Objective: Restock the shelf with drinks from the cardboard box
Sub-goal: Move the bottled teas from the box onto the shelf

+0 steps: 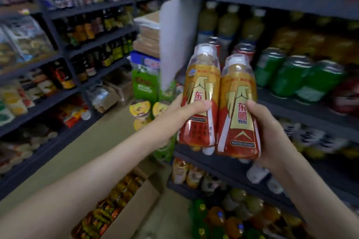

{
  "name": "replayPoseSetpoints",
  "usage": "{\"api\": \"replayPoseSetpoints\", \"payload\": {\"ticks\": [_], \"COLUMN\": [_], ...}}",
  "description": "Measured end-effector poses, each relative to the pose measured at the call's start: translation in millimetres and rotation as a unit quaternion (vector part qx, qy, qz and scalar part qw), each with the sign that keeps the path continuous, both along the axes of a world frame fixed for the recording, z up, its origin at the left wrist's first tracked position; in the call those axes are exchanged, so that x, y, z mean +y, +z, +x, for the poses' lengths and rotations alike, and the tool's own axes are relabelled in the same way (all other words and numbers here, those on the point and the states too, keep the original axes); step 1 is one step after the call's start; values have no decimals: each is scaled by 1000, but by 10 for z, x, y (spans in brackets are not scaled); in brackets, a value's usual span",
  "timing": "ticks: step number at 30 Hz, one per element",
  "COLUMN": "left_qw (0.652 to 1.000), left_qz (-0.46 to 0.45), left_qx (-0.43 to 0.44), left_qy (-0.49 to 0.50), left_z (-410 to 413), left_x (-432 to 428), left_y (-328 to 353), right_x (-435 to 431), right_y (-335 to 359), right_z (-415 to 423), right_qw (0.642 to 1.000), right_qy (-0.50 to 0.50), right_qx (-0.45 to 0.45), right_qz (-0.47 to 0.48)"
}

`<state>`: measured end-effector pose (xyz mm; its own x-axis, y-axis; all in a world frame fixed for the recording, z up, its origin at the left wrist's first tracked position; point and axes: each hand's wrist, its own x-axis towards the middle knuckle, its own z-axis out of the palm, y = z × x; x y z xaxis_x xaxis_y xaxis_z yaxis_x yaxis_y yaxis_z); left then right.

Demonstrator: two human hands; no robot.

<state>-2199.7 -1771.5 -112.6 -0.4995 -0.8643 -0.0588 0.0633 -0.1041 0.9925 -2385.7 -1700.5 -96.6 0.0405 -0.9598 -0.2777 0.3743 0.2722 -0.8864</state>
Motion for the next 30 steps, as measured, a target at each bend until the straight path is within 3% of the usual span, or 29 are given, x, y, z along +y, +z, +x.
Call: {"api": "replayPoseSetpoints", "payload": {"ticks": [7, 12, 20, 30], "left_qw": [990, 980, 960, 931], "left_qz": [-90, -151, -247, -359], "left_qx": [4, -10, 24, 19], "left_qy": [-112, -128, -132, -58], "left_z": [-1191, -1714, -2193, -2029], "left_x": [531, 612, 352, -291], "left_y": [625, 1042, 1514, 1879], "right_x": [845, 1024, 990, 390], "right_y": [505, 761, 1289, 1819], "right_z": [-1015, -1447, -1704, -1727], "right_qw": [991, 968, 873, 752], "right_qy": [-99, -175, -253, -363], "right_qx": [27, 83, 283, 415], "right_qz": [-86, -161, -306, -362]}}
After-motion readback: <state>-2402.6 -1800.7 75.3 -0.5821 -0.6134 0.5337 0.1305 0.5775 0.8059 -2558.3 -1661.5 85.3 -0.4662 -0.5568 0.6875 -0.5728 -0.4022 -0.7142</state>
